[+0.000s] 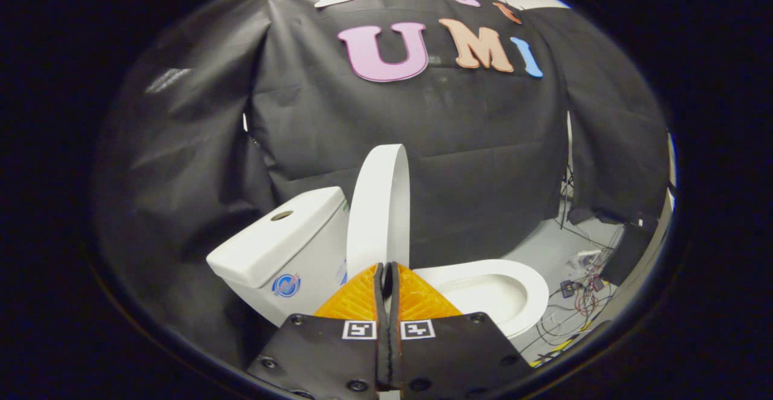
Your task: Open the toilet lid.
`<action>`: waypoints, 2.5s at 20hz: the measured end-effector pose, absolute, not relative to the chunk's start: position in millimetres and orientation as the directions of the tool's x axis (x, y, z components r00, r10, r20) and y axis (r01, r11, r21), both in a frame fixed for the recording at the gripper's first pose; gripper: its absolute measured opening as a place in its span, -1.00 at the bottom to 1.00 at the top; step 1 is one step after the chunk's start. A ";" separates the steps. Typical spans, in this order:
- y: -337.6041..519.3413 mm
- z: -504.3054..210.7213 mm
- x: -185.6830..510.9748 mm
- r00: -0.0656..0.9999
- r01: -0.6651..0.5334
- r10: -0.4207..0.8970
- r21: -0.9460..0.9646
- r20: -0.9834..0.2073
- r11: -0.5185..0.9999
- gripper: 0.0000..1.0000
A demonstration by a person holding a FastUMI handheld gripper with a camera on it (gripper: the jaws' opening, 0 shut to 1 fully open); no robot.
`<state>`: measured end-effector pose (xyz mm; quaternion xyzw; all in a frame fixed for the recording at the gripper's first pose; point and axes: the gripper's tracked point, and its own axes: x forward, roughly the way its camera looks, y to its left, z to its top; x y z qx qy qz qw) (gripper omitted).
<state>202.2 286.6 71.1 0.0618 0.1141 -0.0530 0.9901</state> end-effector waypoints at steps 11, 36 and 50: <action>371.1 78.3 226.8 0.983 -0.010 0.005 -0.025 -0.184 1.000 -0.99; 338.4 113.7 159.9 0.956 -0.264 0.265 0.027 -0.124 0.964 0.98; 188.4 135.3 151.8 0.986 -0.165 0.165 0.021 -0.007 0.986 0.96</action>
